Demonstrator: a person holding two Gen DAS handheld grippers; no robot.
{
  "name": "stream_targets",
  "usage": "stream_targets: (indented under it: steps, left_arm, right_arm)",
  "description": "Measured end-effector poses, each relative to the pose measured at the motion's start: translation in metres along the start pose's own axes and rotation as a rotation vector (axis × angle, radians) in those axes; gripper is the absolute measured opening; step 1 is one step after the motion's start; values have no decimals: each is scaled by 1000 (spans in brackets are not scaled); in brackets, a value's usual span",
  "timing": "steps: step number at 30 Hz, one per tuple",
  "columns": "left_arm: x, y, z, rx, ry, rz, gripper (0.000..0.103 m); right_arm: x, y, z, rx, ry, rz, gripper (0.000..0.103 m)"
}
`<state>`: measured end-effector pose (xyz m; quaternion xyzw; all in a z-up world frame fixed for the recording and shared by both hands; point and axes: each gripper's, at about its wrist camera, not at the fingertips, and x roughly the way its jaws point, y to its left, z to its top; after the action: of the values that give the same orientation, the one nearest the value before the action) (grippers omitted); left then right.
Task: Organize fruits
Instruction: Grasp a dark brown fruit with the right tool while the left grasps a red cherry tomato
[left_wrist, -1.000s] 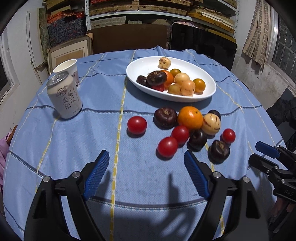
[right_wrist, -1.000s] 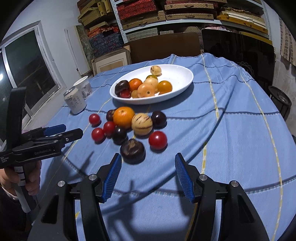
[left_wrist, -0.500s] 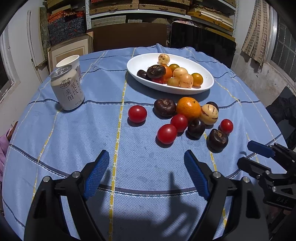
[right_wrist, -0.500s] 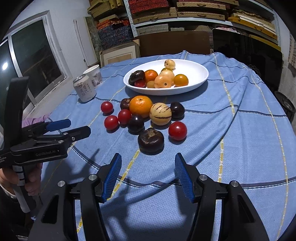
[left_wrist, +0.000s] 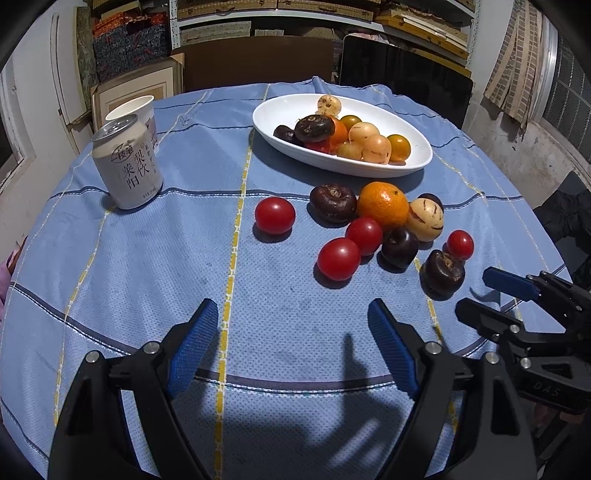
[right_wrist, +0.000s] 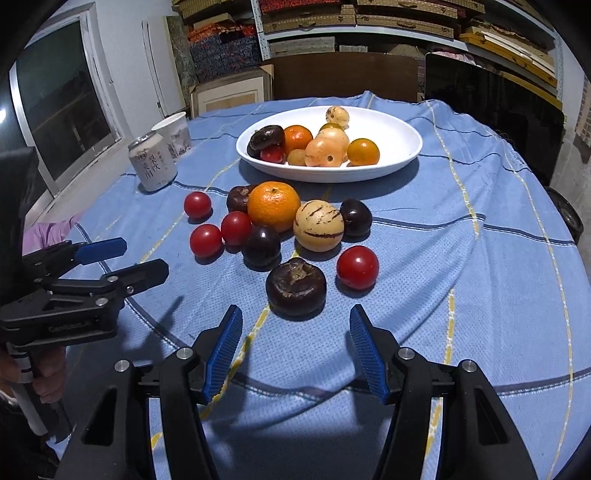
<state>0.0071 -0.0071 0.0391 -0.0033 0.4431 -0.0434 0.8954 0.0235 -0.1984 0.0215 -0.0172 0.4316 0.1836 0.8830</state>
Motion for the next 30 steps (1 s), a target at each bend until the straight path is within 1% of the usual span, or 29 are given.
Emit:
stream_targets:
  steps: [9,13,14,15,16,17,22,27,30]
  left_arm:
    - [8,5,0,-16,21,-1,82]
    - [9,5,0,-15,24,4,82]
    - [9,5,0,-15,24,4,82]
    - [9,4,0,-14,24,4,82]
    - [9,4,0,-12,24,5,82]
    - [9,2,0,-9,26,7,82]
    - [11,-4,2,11,25,16,82]
    - [20,-15,8,27,37,5,82]
    - [28,-27,13,60,45,-3,80]
  right_arm:
    - [25,5,7,2,45,-27,61]
    - [32,7,13,2,38,-44,61]
    - [34,8,15,1,37,-45,59]
    - [35,9,16,-3,34,-50,54]
    - [36,11,17,-19,29,-79,41]
    - [36,12,17,-30,26,-88,42]
    - [26,7,10,4,5,-2,42]
    - [12,-3,0,29,-3,17,42]
    - [6,-10,-4,44,-8,26,42]
